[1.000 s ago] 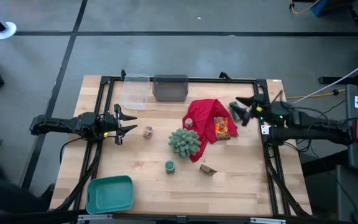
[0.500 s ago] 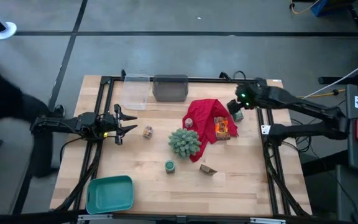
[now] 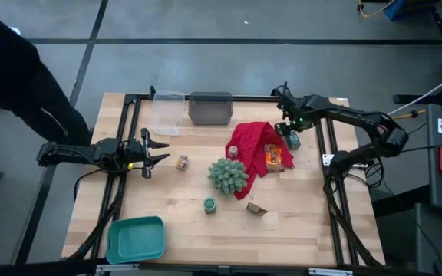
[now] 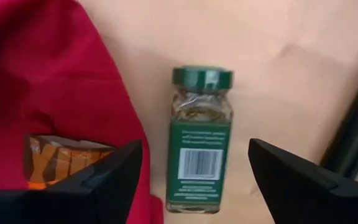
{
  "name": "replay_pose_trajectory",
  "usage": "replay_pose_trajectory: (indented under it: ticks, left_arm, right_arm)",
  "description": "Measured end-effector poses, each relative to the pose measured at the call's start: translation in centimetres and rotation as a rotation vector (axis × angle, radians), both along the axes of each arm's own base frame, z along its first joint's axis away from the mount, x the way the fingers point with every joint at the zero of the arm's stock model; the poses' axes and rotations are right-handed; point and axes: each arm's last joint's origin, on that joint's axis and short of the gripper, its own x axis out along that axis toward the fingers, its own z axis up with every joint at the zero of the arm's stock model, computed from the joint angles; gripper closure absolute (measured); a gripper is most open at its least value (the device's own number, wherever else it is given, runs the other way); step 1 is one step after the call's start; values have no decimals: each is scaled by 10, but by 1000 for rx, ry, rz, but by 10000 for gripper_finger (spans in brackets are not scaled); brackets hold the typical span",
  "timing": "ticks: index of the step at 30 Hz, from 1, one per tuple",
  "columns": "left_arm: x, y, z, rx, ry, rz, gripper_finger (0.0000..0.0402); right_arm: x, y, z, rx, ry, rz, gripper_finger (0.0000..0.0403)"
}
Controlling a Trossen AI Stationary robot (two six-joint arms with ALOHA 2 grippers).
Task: Sort spices by type
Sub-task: Put the top green spice bottle into the black bin
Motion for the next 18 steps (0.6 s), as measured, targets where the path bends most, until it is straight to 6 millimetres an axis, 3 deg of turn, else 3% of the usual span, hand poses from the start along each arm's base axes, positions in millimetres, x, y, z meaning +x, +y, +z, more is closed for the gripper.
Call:
replay_pose_trajectory:
  ticks: [18]
  left_arm:
    - [0,0,0,0,0,0,254]
  right_arm:
    - [7,-14,-39,108,142,74,109]
